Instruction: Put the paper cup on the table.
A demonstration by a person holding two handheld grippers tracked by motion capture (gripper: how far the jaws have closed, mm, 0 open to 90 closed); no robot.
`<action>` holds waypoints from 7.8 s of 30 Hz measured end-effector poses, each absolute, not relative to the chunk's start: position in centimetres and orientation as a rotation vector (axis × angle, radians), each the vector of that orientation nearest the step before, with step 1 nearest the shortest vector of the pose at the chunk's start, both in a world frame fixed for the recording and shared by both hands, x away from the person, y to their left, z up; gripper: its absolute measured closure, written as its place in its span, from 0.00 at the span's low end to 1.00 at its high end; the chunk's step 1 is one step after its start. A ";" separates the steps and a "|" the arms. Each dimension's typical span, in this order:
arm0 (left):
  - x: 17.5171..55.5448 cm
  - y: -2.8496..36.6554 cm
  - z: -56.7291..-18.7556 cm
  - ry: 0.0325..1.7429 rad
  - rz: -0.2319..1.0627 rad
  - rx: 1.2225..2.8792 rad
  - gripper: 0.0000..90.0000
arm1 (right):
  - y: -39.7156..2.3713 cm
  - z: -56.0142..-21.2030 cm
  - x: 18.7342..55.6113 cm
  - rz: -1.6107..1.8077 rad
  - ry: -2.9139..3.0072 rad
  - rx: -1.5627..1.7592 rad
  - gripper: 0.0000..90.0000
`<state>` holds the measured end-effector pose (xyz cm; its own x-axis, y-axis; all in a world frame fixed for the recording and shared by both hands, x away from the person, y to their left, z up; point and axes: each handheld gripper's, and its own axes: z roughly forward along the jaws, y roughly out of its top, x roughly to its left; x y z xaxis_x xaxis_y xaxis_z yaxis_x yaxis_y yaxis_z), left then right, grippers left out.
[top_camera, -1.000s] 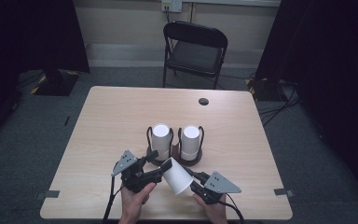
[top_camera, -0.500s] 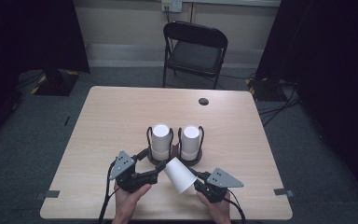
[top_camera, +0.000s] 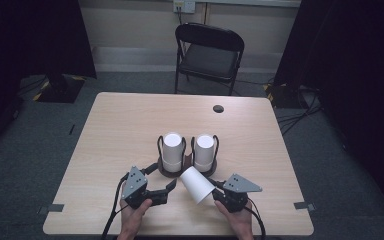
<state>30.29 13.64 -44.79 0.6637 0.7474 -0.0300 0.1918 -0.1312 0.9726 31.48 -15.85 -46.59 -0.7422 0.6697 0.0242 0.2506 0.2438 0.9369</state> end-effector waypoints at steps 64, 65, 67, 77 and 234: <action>28.4 6.3 -46.6 0.225 0.792 2.092 0.14 | -14.8 -43.0 35.5 1.097 2.715 0.890 0.96; 28.4 6.2 -46.5 0.218 0.791 2.100 0.14 | -14.9 -43.0 35.5 1.091 2.715 0.890 0.96; 28.4 5.9 -46.6 0.205 0.803 2.097 0.15 | -15.0 -43.0 35.6 1.092 2.712 0.902 0.96; 28.4 4.7 -46.6 0.161 0.891 2.132 0.16 | -15.2 -42.6 36.3 1.071 2.749 0.914 0.96; 36.6 20.7 -43.7 0.937 0.809 1.569 0.27 | -24.3 -49.5 32.2 1.417 1.618 1.254 0.16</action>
<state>36.57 20.65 -43.66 0.4571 0.8891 0.0231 0.1519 -0.1036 0.9830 32.18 -24.34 -49.50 -0.3395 0.9329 0.1201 0.2426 -0.0365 0.9694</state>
